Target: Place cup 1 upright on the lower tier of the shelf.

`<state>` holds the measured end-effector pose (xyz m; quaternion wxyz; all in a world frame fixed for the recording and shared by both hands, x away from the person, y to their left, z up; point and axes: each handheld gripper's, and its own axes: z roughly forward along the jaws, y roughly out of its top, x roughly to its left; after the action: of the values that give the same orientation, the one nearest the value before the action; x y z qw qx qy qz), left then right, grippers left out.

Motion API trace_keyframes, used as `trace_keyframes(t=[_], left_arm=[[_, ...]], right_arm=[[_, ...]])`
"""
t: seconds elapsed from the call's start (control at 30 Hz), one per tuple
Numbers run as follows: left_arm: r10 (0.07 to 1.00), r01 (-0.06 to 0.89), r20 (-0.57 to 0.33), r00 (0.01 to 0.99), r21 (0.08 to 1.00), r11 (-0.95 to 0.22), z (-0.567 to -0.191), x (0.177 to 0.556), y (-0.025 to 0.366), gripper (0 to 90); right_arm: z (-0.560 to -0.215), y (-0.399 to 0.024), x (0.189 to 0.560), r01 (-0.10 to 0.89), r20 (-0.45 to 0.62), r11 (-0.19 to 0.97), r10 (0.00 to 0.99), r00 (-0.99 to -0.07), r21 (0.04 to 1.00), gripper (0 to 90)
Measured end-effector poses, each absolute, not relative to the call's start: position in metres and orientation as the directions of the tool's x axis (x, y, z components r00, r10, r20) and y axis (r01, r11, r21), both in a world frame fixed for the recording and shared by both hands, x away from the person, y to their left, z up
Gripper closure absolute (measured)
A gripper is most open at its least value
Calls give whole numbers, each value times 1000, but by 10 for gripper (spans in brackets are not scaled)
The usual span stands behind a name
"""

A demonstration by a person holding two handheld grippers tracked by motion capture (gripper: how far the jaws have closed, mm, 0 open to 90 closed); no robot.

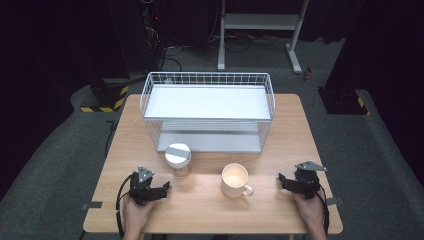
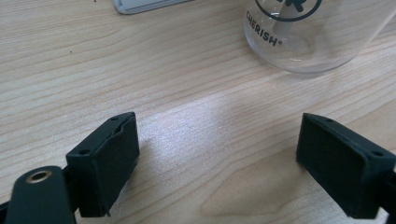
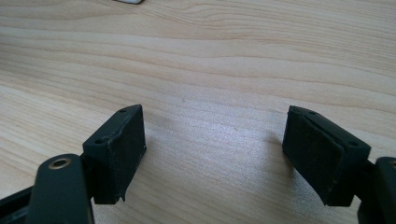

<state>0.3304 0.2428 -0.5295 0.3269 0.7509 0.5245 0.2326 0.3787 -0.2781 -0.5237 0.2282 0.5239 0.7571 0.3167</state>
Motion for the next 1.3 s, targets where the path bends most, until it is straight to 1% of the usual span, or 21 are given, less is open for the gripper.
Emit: trace_keyframes(t=[0.23,0.43,0.63,0.67,0.73,0.9,1.0,1.3], left_arm=[[943,639,4,332,735,-228,-529,332,242,137],[937,634,4,349,735,-240,-529,332,243,141],[940,644,-2,340,729,-231,-528,333,243,145],[943,647,-26,332,733,-208,-528,334,244,139],[945,649,-31,325,734,-199,-528,334,244,133],[948,653,-21,317,729,-202,-528,335,243,137],[946,665,-55,320,724,-183,-525,334,243,102],[934,638,-59,352,745,-194,-521,326,238,83]], right_arm=[[-524,-278,379,649,-14,250,938,-347,719,212],[-524,-278,379,649,-14,250,938,-347,719,212],[-524,-278,379,649,-14,251,938,-347,719,212],[-524,-278,379,649,-14,251,938,-347,718,212],[-524,-278,379,649,-14,251,938,-347,719,212],[-524,-278,379,649,-15,251,938,-347,718,212],[-524,-278,379,649,-14,250,938,-346,719,212],[-524,-278,379,649,-14,251,938,-346,718,212]])
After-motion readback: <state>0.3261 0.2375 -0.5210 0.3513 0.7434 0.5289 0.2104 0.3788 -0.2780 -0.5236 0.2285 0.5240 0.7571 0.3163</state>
